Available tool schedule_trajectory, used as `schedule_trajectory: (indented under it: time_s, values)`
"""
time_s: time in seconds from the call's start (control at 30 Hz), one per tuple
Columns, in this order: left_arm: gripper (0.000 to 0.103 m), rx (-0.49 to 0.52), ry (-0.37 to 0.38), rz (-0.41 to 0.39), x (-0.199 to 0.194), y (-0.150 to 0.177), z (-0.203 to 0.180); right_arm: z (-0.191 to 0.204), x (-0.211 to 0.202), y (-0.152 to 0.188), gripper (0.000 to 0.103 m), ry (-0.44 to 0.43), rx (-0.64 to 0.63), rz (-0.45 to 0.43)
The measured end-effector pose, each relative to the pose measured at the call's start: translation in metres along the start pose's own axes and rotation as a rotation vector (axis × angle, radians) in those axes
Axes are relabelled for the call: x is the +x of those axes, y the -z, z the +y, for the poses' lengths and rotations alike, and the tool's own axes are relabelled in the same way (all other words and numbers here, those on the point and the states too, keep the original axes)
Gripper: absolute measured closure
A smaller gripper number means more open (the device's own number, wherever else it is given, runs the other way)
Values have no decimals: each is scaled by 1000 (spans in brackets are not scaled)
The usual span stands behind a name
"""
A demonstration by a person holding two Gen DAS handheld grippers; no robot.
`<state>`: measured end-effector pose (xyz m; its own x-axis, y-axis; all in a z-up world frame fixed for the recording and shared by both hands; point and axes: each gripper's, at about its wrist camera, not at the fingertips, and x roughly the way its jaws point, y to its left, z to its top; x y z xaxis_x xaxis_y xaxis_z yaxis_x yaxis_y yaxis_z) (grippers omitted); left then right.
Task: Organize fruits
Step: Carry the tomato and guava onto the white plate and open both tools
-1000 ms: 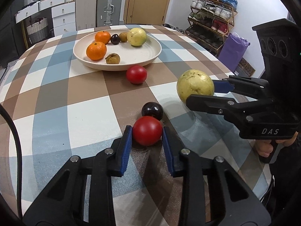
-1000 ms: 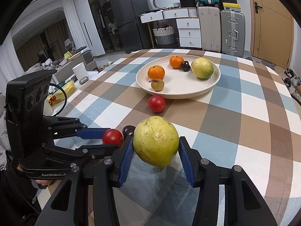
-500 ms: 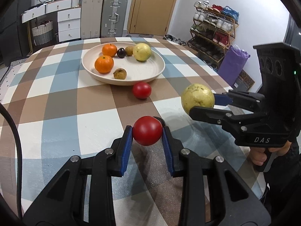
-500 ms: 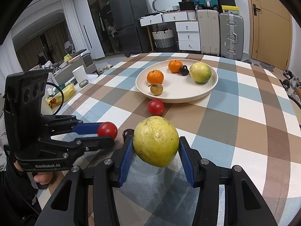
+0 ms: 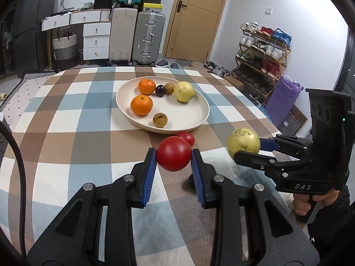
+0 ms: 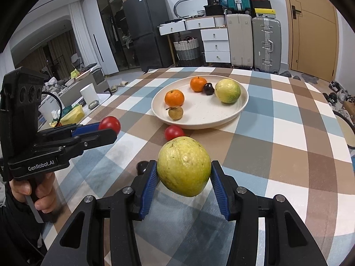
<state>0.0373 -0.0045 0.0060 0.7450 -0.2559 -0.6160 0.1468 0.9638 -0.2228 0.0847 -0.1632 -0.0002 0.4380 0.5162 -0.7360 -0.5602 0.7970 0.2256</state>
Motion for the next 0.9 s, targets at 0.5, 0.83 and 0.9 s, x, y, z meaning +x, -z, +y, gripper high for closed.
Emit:
schedule_trajectory:
  time_s: [0.5,0.83,0.9]
  values:
    - [74,22,-27,-23,30,-32,4,-12,8,-30,54,26,9,-42]
    - [74,3,-34,-34,50,-47,15,-28,14,-47,54,47,56,-83]
    - [74,6,-49,-35,53,-49,18,-30,17,-49,54,46,62,-80]
